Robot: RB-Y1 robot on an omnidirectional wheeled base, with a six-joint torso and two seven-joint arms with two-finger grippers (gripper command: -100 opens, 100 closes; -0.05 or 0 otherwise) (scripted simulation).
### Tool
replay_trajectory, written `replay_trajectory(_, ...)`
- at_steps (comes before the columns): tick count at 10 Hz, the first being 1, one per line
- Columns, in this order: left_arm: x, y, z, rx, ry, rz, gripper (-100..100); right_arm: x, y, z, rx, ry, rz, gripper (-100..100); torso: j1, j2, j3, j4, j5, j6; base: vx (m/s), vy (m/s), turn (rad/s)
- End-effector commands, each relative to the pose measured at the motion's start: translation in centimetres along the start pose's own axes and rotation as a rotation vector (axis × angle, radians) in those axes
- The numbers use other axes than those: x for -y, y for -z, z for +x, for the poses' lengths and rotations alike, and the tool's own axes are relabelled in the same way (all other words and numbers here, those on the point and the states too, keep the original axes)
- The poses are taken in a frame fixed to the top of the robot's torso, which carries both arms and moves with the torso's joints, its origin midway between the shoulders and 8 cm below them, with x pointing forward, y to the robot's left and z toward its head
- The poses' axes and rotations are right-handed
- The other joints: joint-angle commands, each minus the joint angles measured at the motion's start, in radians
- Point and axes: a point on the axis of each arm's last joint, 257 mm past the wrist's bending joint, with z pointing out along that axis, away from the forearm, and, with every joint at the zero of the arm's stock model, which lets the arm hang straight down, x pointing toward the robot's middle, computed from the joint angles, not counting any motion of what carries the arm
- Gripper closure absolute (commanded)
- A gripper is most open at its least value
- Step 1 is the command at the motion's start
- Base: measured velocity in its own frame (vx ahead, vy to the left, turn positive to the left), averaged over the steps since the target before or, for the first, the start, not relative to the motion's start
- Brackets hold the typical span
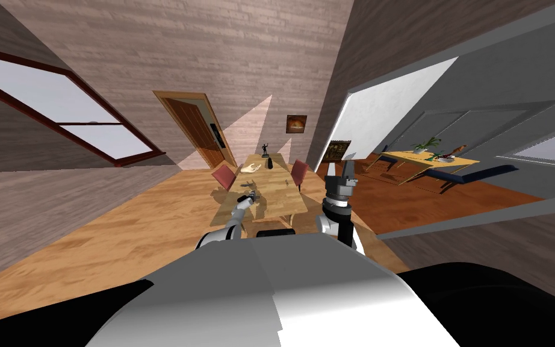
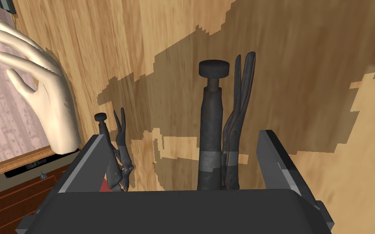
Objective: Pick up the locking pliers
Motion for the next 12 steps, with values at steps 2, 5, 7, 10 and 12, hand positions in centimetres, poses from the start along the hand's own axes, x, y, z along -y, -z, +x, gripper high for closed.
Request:
replay_trajectory(2,0.0,0.0,0.0,0.0,-0.004,0.0,100,0.0,0.0,0.0,0.0,0.0,0.0,0,0.0,0.001,0.001,0.0,0.0,0.0,0.007,-0.003,0.0)
replay_trajectory(5,0.1,0.0,0.0,0.0,-0.004,0.001,100,0.0,0.0,0.0,0.0,0.0,0.0,0,0.001,0.003,0.001,0.0,0.0,0.0,0.002,0.0,-0.001)
replay_trajectory(7,0.1,0.0,0.0,0.0,-0.004,0.001,0,0.0,0.0,0.0,0.0,0.0,0.0,0,0.001,0.003,0.001,0.0,0.0,0.0,0.0,0.0,0.0)
replay_trajectory(10,0.6,-0.3,-0.4,0.011,0.005,-0.001,100,0.0,0.0,0.0,0.0,0.0,0.0,0,0.001,0.007,0.004,0.001,0.001,0.001,-0.058,0.014,-0.089)
replay_trajectory(12,0.9,-0.4,-0.7,0.018,0.012,-0.001,100,0.0,0.0,0.0,0.0,0.0,0.0,0,0.002,0.006,0.004,0.001,0.0,0.0,-0.039,0.013,-0.038)
